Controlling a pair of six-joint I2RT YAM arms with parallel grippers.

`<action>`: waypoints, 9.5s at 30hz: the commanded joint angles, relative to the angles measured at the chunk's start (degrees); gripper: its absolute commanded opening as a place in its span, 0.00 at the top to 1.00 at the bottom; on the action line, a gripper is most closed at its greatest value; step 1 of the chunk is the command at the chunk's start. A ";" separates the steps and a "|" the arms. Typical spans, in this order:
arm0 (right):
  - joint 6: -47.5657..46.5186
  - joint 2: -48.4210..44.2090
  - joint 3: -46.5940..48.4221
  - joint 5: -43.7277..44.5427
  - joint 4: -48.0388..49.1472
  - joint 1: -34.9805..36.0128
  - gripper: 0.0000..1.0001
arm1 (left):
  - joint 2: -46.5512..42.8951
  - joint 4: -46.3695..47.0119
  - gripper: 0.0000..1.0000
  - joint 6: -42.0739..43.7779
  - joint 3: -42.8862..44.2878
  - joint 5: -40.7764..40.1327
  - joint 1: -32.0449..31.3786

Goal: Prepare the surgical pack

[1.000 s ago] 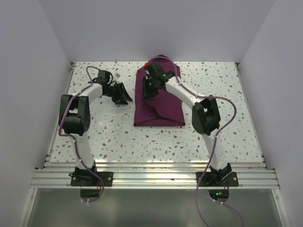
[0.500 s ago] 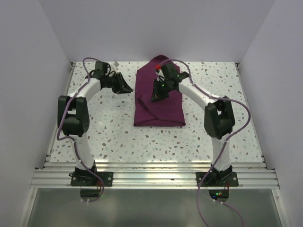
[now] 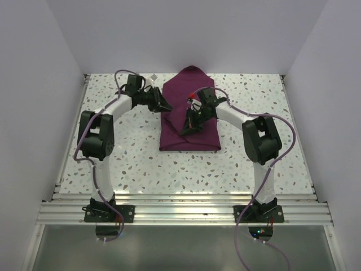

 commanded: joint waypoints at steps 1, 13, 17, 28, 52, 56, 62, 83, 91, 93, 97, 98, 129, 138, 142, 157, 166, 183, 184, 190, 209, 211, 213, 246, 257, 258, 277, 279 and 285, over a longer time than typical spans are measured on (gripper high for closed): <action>-0.18 -0.24 -1.29 -3.78 1.63 -0.22 1.00 | 2.41 1.64 0.78 -1.23 1.32 2.85 -0.95; -1.68 -3.22 -8.59 -2.55 1.01 -1.36 1.00 | 1.80 -4.95 0.79 5.36 -2.98 -0.75 0.63; -1.59 -5.85 -10.87 -2.19 1.45 -2.68 1.00 | 1.36 -7.59 0.79 8.87 -4.48 -2.33 1.42; -0.10 -10.78 -7.10 3.41 0.92 -6.89 1.00 | -0.31 -10.92 0.80 12.48 -4.05 -4.97 3.00; 1.38 -19.49 -13.26 26.41 11.19 -14.20 0.98 | 1.44 -4.70 0.40 11.78 6.23 -7.96 5.47; 4.38 -14.84 -6.16 35.06 17.96 -14.29 0.84 | 6.00 1.01 0.38 9.85 8.87 -8.40 6.26; 1.22 -0.25 11.77 40.96 14.28 -14.64 0.56 | 14.35 9.27 0.33 7.39 15.46 -9.45 6.70; 3.85 31.30 43.51 28.75 12.09 -18.50 0.30 | 30.53 26.23 0.27 -5.35 26.71 -18.51 5.47; 7.63 38.08 49.32 25.76 12.70 -18.50 0.34 | 36.60 28.35 0.33 -11.95 31.90 -17.98 4.85; 7.81 39.31 51.42 25.05 12.09 -18.42 0.35 | 37.83 28.27 0.35 -12.65 32.96 -17.81 4.68; 8.34 41.16 53.19 23.82 11.82 -18.42 0.41 | 39.06 28.53 0.38 -13.53 34.01 -17.63 4.24; 8.51 41.16 53.11 23.91 11.82 -18.50 0.41 | 39.41 28.18 0.39 -13.27 34.97 -17.63 4.24; 16.60 33.61 54.43 16.09 13.24 -18.33 1.00 | 30.02 24.59 1.00 -15.03 35.60 -15.26 4.94; 13.96 22.54 44.77 14.77 7.87 -18.50 1.00 | 18.69 18.69 1.00 -7.47 24.90 -12.27 4.59; 13.35 17.53 39.58 14.33 6.73 -18.33 1.00 | 14.29 16.67 1.00 -5.02 20.40 -10.95 3.98; 10.89 -1.81 17.00 13.63 3.30 -18.24 1.00 | -3.90 9.02 1.00 5.62 3.26 -10.07 1.25; 7.82 -8.59 7.76 12.48 0.49 -18.24 1.00 | -10.67 7.09 1.00 9.14 -6.85 -9.54 1.25; -0.80 -11.05 -3.32 14.77 -7.34 -18.24 1.00 | -14.02 6.38 0.93 13.10 -21.26 -6.55 -2.79; -1.32 -10.79 -2.45 15.03 -8.64 -18.24 0.95 | -14.02 6.21 0.90 13.27 -22.23 -6.29 -2.97; -4.49 -11.93 1.51 17.49 -3.16 -18.24 0.41 | -14.90 5.95 0.87 14.33 -25.48 -6.90 -2.97; -1.94 22.70 43.19 2.72 -1.36 -11.74 0.26 | -14.72 4.27 0.72 16.97 -27.95 -6.91 -2.62; -2.12 21.31 41.25 4.74 -1.19 -11.47 0.27 | -15.68 4.71 0.65 18.01 -27.95 -6.47 -2.62; -1.16 20.33 38.44 6.40 -1.27 -11.21 0.28 | -18.41 5.24 0.53 18.63 -28.38 -6.82 -2.53; -4.14 -5.86 9.34 14.77 -5.41 -12.18 0.42 | 11.64 -5.22 0.27 17.49 15.21 -3.92 -1.91; -2.91 -5.25 8.72 14.15 -4.27 -12.35 0.43 | 11.29 -3.99 0.31 16.97 13.36 1.52 -4.81; -2.74 -5.34 8.72 14.24 -4.18 -12.35 0.43 | 11.38 -4.07 0.32 16.97 13.36 1.71 -4.82; -0.01 -4.28 10.83 13.45 -4.00 -13.23 0.43 | 2.60 -3.63 1.00 20.12 8.18 2.68 -7.01; 0.51 -4.89 10.48 13.54 -4.09 -13.23 0.43 | 0.32 -3.37 1.00 21.27 4.59 2.24 -7.63; -1.05 -5.34 11.44 12.67 -4.96 -13.67 0.36 | -9.43 -2.06 1.00 23.12 -6.31 -0.22 -10.96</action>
